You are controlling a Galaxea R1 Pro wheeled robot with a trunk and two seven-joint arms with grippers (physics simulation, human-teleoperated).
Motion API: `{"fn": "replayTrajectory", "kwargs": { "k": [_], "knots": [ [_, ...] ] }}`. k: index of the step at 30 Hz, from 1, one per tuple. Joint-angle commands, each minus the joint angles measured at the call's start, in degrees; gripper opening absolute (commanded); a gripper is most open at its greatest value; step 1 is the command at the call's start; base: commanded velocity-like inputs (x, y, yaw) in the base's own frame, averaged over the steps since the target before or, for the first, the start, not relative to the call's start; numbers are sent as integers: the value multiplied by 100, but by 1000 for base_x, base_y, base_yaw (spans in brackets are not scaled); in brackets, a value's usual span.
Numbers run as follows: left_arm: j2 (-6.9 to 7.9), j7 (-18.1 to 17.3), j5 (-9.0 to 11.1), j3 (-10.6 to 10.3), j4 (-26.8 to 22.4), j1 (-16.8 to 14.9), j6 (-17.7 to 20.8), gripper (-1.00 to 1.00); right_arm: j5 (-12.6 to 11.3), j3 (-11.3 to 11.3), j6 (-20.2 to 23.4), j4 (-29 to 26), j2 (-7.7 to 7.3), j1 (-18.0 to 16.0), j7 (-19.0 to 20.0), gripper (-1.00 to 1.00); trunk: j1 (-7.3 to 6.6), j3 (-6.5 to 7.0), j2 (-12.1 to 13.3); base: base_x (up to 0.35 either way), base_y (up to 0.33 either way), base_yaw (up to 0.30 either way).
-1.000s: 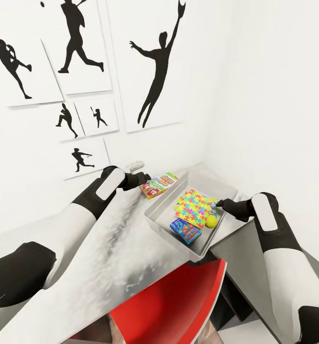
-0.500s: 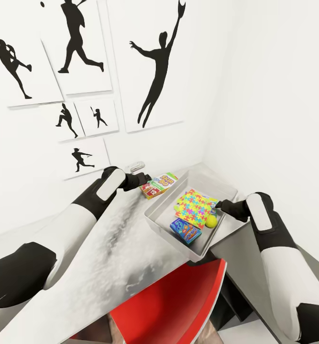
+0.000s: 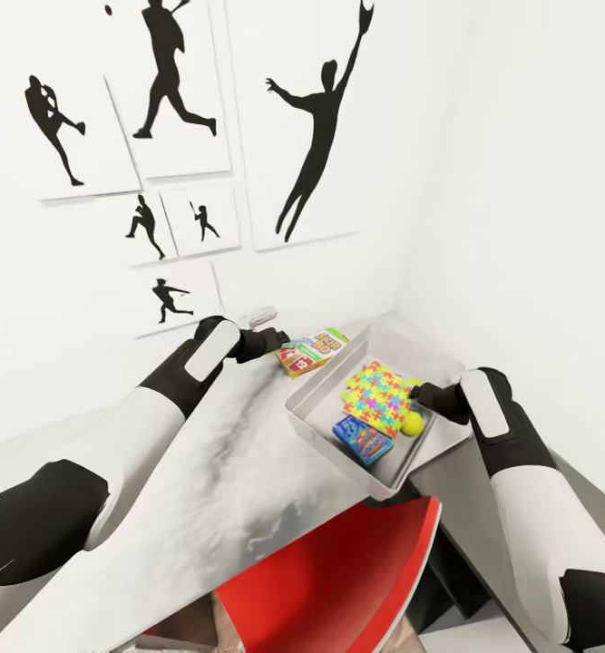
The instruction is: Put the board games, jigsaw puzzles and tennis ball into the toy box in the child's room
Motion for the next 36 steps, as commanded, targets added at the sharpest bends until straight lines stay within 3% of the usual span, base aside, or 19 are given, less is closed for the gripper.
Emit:
{"fn": "replayTrajectory", "kwargs": {
  "k": [1, 8, 19, 36],
  "knots": [
    [-3, 42, 58, -19, -5, -7, -3, 100, -60, 2, 5, 20, -3, -7, -59, 100, 3, -11, -12, 0, 0, 169],
    [-25, -104, 58, -64, 47, -9, -7, 100, -53, 8, -16, 100, -5, -14, -67, 100, 3, -11, -12, 0, 0, 100],
    [-204, -677, 46, -567, 604, -46, -41, 100, -53, 7, -26, 135, -7, -18, -70, 100, 3, -11, -12, 0, 0, 21],
    [-367, -950, 62, -722, 730, -67, -66, 100, -53, 7, -27, 163, -7, -18, -79, 100, 3, -11, -12, 0, 0, 2]
  ]
}}
